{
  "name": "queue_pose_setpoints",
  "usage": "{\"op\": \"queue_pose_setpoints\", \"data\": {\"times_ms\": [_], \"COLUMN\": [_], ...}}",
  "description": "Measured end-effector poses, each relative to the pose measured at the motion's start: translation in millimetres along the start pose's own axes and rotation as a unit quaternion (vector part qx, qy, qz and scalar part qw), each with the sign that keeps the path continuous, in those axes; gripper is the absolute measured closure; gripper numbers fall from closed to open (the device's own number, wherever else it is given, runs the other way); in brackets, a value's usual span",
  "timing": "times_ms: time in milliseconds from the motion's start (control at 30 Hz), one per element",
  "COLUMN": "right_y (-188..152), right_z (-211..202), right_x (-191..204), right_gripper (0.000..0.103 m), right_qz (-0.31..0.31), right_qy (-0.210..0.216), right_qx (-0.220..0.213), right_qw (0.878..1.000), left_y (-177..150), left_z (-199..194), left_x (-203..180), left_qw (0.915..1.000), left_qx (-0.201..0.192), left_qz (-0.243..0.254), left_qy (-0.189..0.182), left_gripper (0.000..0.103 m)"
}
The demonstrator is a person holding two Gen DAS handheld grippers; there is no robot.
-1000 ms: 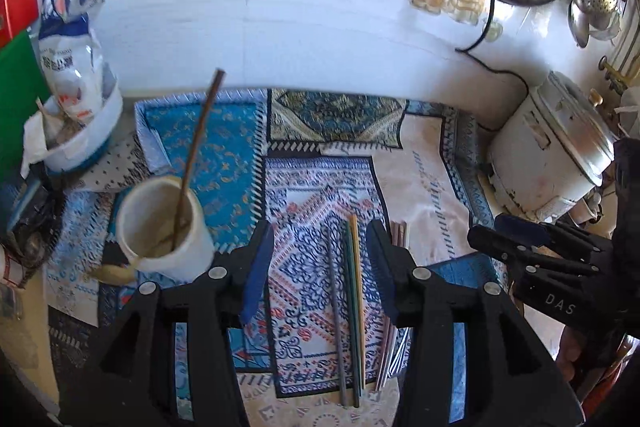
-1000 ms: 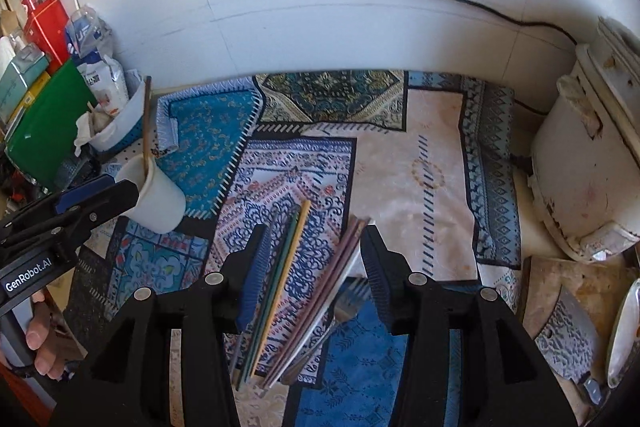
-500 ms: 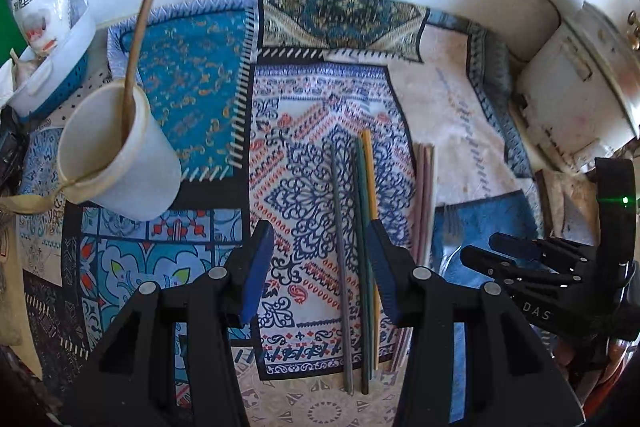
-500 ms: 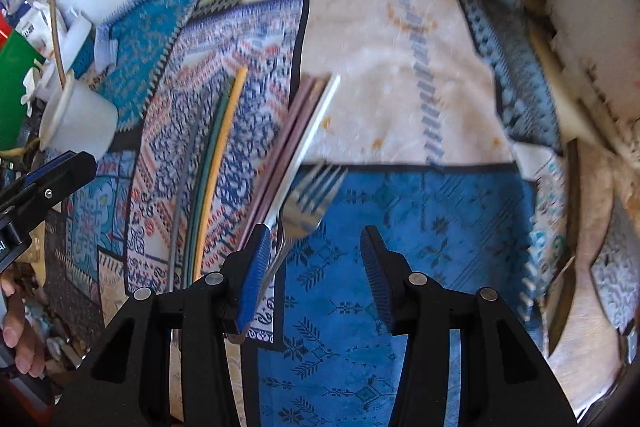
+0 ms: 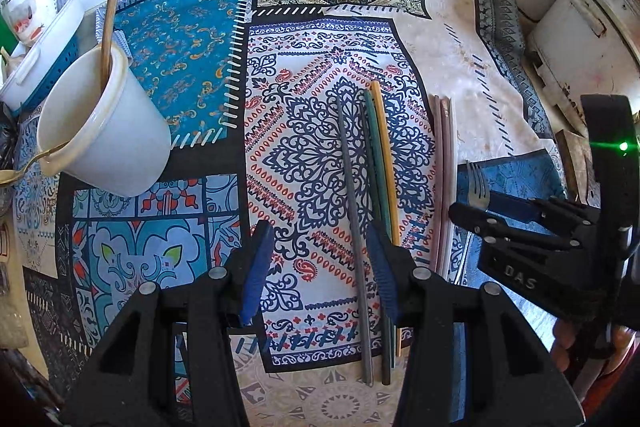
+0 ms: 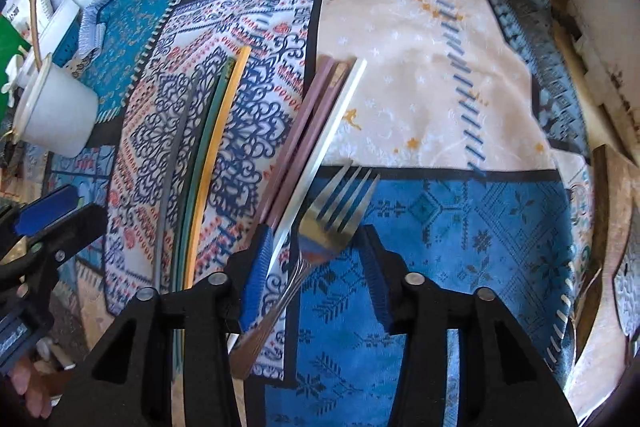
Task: Organize utensils
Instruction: 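Grasp the silver fork by its handle with the right tool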
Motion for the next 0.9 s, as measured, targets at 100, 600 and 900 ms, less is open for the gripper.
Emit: {"op": "queue_pose_setpoints", "data": {"times_ms": [100, 600, 900], "right_y": [1.1, -3.2, -13.1], "right_z": [-0.1, -6.4, -27.8], "right_x": [-0.7, -34.5, -59.1], "right_gripper": [0.077, 0.080, 0.080], "right_qz": [0.008, 0.052, 0.060], "right_qy": [0.004, 0.024, 0.023], "right_qx": [-0.015, -0.010, -0.024], "right_qw": [1.000, 0.998, 0.998], "left_y": [1.0, 12.4, 17.8], "left_z": [-0.2, 22.4, 52.6], "left_x": [-1.2, -50.4, -84.1], "left_qw": [1.0000, 0.9975, 0.9943], "left_qx": [0.000, 0.022, 0.048], "left_qz": [0.002, 0.050, 0.082], "left_qy": [-0.002, -0.045, -0.048], "left_gripper": [0.056, 0.056, 0.072]}}
Point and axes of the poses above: each gripper's, at about its wrist camera, not at the fingertips, and z roughly the way its jaws point, x to its left, y to its top, the point moved 5 cm from there along z, roughly the way its jaws point
